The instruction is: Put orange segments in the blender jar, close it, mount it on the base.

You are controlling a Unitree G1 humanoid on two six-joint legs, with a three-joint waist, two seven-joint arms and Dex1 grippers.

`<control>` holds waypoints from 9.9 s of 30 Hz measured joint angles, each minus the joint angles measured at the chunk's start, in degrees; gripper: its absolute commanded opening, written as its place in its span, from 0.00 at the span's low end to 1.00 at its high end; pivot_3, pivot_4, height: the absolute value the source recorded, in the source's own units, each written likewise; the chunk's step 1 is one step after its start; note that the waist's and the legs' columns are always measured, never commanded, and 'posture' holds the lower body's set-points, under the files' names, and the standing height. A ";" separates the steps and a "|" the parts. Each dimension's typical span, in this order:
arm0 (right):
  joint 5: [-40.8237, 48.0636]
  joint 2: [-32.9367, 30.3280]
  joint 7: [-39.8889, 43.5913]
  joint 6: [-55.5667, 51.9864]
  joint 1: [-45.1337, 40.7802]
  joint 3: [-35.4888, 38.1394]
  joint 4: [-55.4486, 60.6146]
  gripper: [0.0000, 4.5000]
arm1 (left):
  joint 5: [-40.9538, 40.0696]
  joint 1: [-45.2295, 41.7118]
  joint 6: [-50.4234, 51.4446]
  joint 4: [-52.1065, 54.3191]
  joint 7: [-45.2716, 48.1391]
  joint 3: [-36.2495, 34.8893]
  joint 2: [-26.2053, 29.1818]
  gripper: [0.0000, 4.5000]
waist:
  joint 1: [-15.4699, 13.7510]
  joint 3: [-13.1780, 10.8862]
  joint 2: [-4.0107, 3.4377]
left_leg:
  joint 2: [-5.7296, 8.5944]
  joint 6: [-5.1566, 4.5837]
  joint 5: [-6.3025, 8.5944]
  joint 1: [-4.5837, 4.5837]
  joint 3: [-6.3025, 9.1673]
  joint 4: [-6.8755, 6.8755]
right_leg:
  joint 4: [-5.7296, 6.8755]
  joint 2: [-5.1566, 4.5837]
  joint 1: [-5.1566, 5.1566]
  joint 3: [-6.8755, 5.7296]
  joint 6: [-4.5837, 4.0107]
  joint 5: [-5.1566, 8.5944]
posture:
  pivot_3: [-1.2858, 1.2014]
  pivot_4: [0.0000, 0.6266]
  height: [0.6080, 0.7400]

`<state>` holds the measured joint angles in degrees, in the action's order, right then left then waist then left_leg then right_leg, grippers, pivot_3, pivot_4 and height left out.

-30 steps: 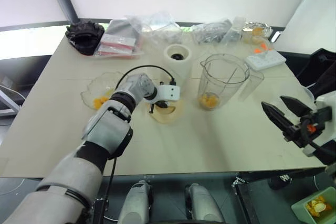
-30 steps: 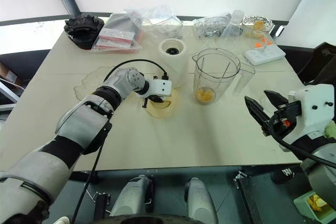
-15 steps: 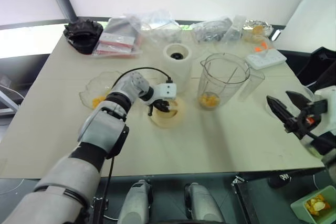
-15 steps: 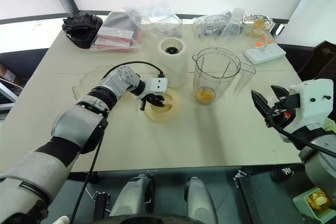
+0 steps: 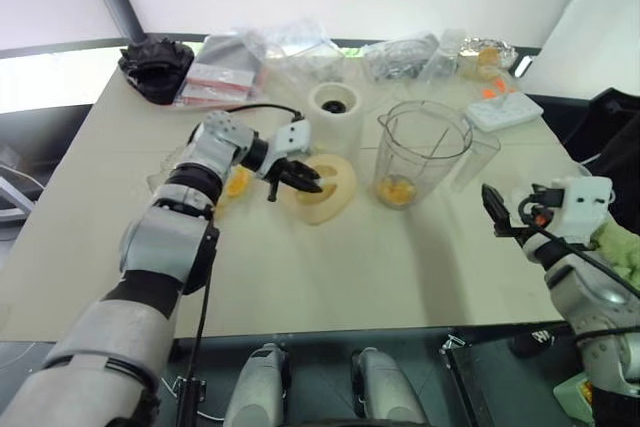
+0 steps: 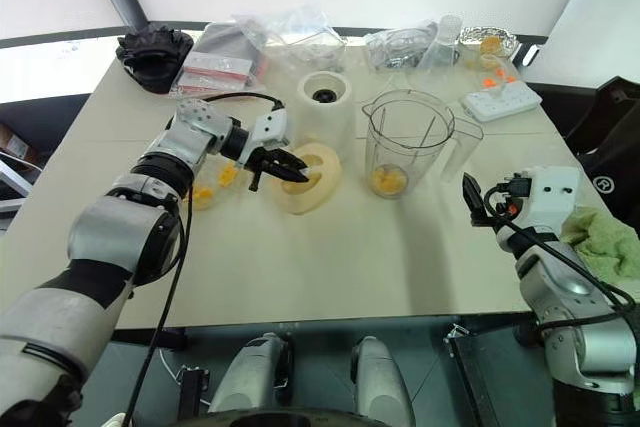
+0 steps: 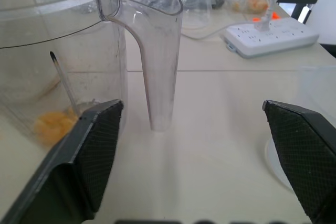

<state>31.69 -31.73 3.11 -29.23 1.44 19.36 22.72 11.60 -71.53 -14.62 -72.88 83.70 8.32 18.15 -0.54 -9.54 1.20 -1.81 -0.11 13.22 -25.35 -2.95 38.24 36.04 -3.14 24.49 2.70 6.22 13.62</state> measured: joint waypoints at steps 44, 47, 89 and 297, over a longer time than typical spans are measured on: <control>-14.64 16.66 1.31 9.65 -18.44 -6.79 -20.81 0.25 | -7.26 -9.67 5.34 4.78 1.74 -2.51 10.56 0.09 | 1.51 -0.06 -0.10 | -0.12 0.00 -0.01 -0.01 0.09 -0.08 | 0.18 0.23 0.15 0.02 0.29 -0.11 | 0.52 0.24 1.00; -14.73 16.14 2.24 6.70 -15.84 -8.98 -14.11 0.25 | -7.22 -11.68 5.33 2.96 1.31 -2.51 10.43 0.09 | 1.57 -0.07 -0.12 | -0.12 0.00 -0.01 -0.01 0.09 -0.09 | 0.19 0.24 0.17 0.03 0.30 -0.10 | 0.52 0.24 1.00; -25.08 21.34 0.76 11.14 -4.02 -20.20 -2.89 0.25 | -27.72 -14.07 17.74 14.96 8.62 20.61 0.35 0.09 | 1.38 -0.07 -0.10 | -0.12 0.00 -0.01 0.06 0.12 0.00 | 0.19 0.27 0.08 0.12 0.07 0.03 | 0.52 0.24 1.00; -24.18 22.03 10.51 8.57 -53.43 -13.19 -43.64 0.99 | -44.73 53.04 57.83 92.31 -48.86 -10.66 9.07 0.89 | 4.29 -0.21 -0.41 | -0.02 0.55 -0.31 0.32 -0.03 -1.04 | 0.21 -0.10 0.32 0.08 0.25 -0.01 | 0.52 0.24 1.00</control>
<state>7.51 -9.71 13.62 -20.66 -51.99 6.17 -20.92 -33.12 -18.49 43.21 19.43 34.85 -2.33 27.22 3.75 -9.75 0.78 -1.82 0.44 12.91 -25.04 -2.99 37.20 36.25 -3.24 24.81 2.78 6.47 13.61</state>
